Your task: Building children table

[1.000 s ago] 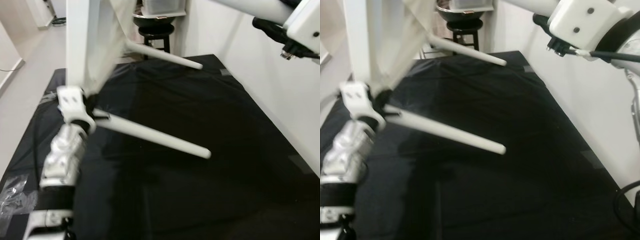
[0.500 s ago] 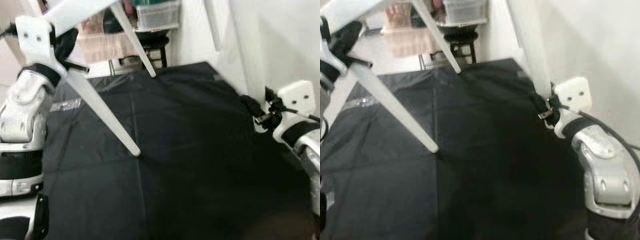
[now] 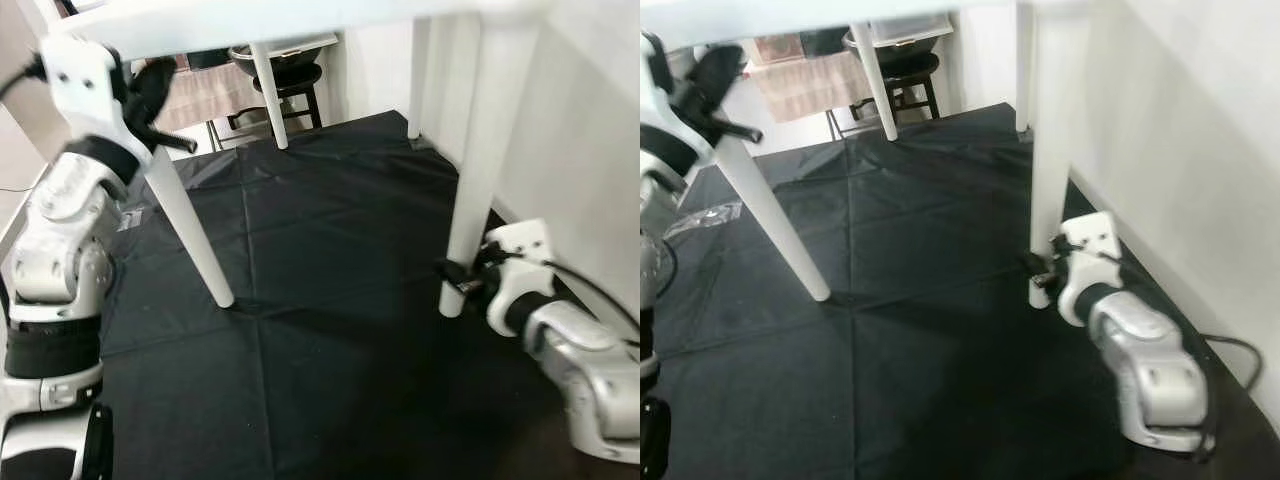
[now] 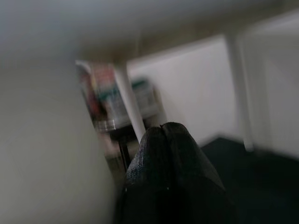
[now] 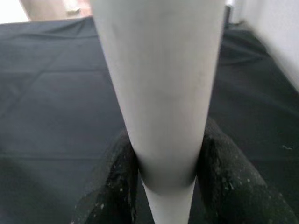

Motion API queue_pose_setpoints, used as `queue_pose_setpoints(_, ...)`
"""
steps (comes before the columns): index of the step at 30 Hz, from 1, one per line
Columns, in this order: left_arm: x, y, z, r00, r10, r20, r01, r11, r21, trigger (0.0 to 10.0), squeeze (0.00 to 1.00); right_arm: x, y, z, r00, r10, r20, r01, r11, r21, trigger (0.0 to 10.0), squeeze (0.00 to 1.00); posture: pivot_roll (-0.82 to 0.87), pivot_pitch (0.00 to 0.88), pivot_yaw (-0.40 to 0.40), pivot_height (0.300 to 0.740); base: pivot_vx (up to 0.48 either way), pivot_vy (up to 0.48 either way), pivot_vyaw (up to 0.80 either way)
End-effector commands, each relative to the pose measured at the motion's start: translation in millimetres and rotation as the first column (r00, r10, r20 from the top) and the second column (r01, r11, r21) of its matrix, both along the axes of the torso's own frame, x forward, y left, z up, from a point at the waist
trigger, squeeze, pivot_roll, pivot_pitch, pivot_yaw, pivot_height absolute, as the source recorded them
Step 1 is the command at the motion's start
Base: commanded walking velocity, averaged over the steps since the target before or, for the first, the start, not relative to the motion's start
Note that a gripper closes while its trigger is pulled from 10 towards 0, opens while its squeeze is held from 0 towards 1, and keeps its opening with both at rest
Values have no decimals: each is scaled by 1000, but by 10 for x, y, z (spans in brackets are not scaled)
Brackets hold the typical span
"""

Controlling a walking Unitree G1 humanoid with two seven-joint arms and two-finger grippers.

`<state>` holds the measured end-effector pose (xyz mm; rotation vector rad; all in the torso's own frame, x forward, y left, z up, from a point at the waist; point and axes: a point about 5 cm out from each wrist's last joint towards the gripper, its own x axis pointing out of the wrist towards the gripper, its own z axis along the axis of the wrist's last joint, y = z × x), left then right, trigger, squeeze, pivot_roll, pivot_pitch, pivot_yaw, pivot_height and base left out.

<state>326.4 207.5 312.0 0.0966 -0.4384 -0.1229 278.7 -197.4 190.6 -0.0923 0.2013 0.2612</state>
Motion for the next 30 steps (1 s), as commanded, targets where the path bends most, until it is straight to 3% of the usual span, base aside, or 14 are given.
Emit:
queue_pose_setpoints(1, 15, 26, -193, 995, 36, -90, -36, 999, 1, 10000, 4, 44, 175, -86, 997, 58, -59, -55, 997, 54, 10000, 0, -16, 49, 86, 740, 0, 0, 0)
queue_pose_setpoints(3, 8, 8, -226, 994, 32, -101, -32, 999, 2, 10000, 4, 55, 204, -85, 996, 66, -62, -62, 996, 63, 10000, 0, -16, 49, 86, 740, 0, 0, 0)
queue_pose_setpoints(4, -9, -6, -270, 993, 35, -113, -34, 999, 9, 10000, 1000, 62, 233, -79, 995, 75, -61, -71, 995, 71, 10000, 0, -17, 54, 83, 740, 0, 0, 0)
queue_pose_setpoints(5, -9, -6, -270, 993, 35, -113, -34, 999, 9, 10000, 1000, 62, 233, -79, 995, 75, -61, -71, 995, 71, 10000, 0, -17, 54, 83, 740, 0, 0, 0)
queue_pose_setpoints(6, -30, -14, -331, 991, 34, -133, -33, 999, 8, 10000, 1000, 59, 260, -74, 994, 93, -64, -87, 993, 85, 10000, 765, -14, 56, 79, 740, 0, 0, 0)
queue_pose_setpoints(7, -30, -14, -331, 991, 34, -133, -33, 999, 8, 10000, 1000, 59, 260, -74, 994, 93, -64, -87, 993, 85, 10000, 765, -14, 56, 79, 740, 0, 0, 0)
queue_pose_setpoints(8, -48, -14, -389, 988, 36, -152, -35, 999, 9, 10000, 1000, 56, 277, -64, 992, 107, -59, -101, 990, 97, 10000, 1000, -14, 58, 79, 740, 0, 0, 0)
queue_pose_setpoints(14, -192, -38, -834, 961, 27, -274, -20, 999, 30, 10000, 1000, -52, 94, -114, 991, 136, -19, -133, 985, 114, 10000, 1000, -17, 70, 75, 740, 0, 0, 0)
queue_pose_setpoints(20, -509, -216, -1464, 896, -21, -443, 46, 998, 46, 10000, 1000, -355, -157, -155, 974, 225, 12, -226, 969, 96, 10000, 1000, -33, 83, 65, 740, 0, 0, 0)
queue_pose_setpoints(26, -641, -384, -1777, 843, -40, -536, 78, 996, 49, 10000, 1000, -415, -245, -190, 975, 223, 17, -224, 971, 81, 10000, 1000, -41, 79, 60, 740, 0, 0, 0)
queue_pose_setpoints(27, -649, -439, -1827, 831, -60, -553, 94, 995, 33, 10000, 0, -377, -257, -207, 981, 191, 20, -192, 979, 67, 10000, 702, -44, 77, 56, 740, 0, 0, 0)
queue_pose_setpoints(28, -649, -439, -1827, 831, -60, -553, 94, 995, 33, 10000, 0, -377, -257, -207, 981, 191, 20, -192, 979, 67, 10000, 702, -44, 77, 56, 740, 0, 0, 0)
queue_pose_setpoints(29, -648, -486, -1849, 825, -68, -560, 103, 994, 31, 10000, 0, -337, -248, -221, 985, 170, 29, -172, 982, 85, 10000, 0, -42, 74, 49, 740, 0, 0, 0)
queue_pose_setpoints(30, -642, -513, -1847, 828, -72, -556, 108, 994, 33, 10000, 0, -301, -220, -228, 986, 160, 37, -163, 982, 99, 10000, 0, -41, 73, 48, 740, -364, 0, 0)
